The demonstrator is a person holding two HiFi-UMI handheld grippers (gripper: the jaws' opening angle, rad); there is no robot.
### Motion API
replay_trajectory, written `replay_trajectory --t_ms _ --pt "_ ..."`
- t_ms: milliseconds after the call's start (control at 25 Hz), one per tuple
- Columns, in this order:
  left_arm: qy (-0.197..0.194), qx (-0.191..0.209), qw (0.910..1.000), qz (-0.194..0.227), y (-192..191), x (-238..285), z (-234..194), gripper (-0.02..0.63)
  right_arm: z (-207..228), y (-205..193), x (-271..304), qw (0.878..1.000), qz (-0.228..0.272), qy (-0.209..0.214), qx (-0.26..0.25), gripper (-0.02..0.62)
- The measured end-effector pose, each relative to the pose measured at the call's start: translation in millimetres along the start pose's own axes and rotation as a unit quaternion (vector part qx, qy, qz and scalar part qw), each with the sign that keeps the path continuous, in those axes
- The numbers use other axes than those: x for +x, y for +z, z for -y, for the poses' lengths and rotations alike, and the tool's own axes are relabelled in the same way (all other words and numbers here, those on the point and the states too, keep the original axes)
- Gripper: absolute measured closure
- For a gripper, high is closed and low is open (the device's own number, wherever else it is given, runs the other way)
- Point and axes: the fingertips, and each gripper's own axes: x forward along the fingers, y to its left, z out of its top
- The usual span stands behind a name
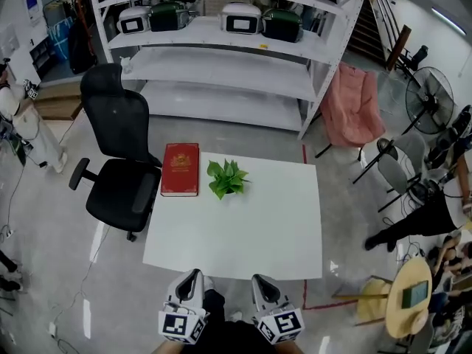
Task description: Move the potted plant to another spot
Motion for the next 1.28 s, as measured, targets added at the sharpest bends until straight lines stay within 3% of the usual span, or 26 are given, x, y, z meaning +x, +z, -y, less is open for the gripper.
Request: replay_trajectory --t_ms 360,720,960,1280 --pt "-0.027 0.005 0.9996 0.004 27 47 -57 0.586 -12 23 91 0.994 -0.059 0.008 -0.091 0.583" --pt "0.009 -0.007 0.9999 0.005 37 74 -78 0.586 5 24 152 0.972 -0.117 0.051 -0.198 0.583" --pt "0.047 -0.013 0.9988 0.011 45 95 -70 0.586 35 19 187 0.933 -0.168 0.101 -0.301 0.583" --pt "0.074 -0.013 0.9971 0.011 52 128 -57 0.586 72 -19 239 0.889 -0.217 0.132 -0.381 0.581"
